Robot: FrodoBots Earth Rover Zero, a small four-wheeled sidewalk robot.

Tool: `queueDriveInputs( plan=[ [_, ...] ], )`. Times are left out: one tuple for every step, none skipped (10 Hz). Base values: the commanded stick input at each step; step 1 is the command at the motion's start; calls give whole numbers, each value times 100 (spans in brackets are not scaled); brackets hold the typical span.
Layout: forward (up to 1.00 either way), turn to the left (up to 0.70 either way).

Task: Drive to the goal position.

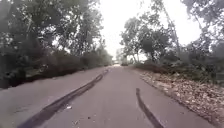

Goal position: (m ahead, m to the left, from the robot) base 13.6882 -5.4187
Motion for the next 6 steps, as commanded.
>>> queueDriveInputs(
  plan=[
    [85, 0],
    [85, 0],
    [85, 0],
    [85, 0],
    [85, 0],
    [85, 0]
  ],
)
